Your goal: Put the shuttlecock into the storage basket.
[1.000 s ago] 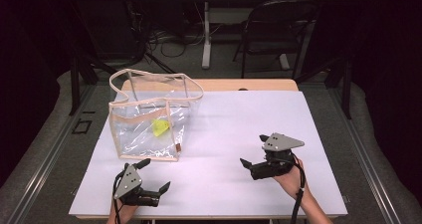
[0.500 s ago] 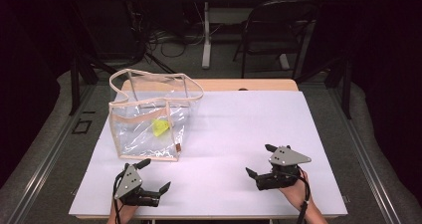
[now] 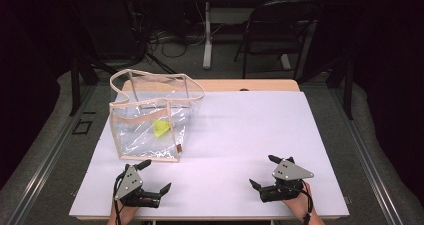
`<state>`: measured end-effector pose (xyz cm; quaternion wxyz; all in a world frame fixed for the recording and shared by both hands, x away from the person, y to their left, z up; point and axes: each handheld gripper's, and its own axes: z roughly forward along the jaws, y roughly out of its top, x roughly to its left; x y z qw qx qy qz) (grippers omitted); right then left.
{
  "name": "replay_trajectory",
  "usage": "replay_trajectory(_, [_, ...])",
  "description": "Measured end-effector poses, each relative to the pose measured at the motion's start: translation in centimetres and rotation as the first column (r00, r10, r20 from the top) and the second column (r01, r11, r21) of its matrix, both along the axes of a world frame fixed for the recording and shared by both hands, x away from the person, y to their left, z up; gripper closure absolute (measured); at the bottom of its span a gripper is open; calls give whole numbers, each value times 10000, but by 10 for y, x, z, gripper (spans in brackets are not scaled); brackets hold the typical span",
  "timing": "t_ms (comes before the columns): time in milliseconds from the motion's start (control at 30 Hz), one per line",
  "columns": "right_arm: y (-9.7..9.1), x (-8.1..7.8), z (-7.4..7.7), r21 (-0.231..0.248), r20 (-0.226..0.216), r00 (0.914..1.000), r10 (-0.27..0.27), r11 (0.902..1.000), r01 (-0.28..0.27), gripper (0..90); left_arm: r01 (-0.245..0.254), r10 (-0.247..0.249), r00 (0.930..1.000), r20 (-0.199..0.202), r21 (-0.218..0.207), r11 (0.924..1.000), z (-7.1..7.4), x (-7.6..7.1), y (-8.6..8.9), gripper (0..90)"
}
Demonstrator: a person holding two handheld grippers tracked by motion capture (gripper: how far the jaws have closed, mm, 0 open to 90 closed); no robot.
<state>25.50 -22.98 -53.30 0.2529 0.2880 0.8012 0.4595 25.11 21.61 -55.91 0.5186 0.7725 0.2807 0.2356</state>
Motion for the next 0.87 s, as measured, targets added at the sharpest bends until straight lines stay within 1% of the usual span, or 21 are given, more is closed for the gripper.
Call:
replay_trajectory(167, [-4, -7, -11, -203, 14, 9999, 164, 9997, -164, 0, 24, -24, 10000, -24, 25, 10000, 0, 0, -1, 0])
replay_trajectory(300, [-6, -12, -16, -263, 188, 9995, 259, 9993, -254, 0, 30, -30, 10000, -37, 31, 10000, -1, 0, -1, 0])
replay_trajectory(400, [-8, -15, -18, -385, 482, 9985, 267, 9989, -249, 0, 52, -51, 10000, -49, 29, 10000, -1, 0, -1, 0])
replay_trajectory(567, [-11, -19, -19, -271, 663, 9976, 204, 9995, -186, 0, 55, -55, 10000, -44, 48, 10000, -1, 1, -1, 0])
replay_trajectory(700, [-11, -21, -21, -309, 707, 9974, 129, 9995, -107, 0, 97, -96, 9999, -58, 73, 9999, -1, 1, -2, 0])
replay_trajectory(833, [-11, -21, -21, -238, 707, 9974, 127, 9997, -111, 0, 119, -119, 9999, -91, 81, 9999, -2, 2, -2, 0])
replay_trajectory(867, [-11, -21, -20, -158, 709, 9974, 113, 9998, -102, 0, 135, -134, 9999, -95, 111, 9998, -2, 2, -3, 0])
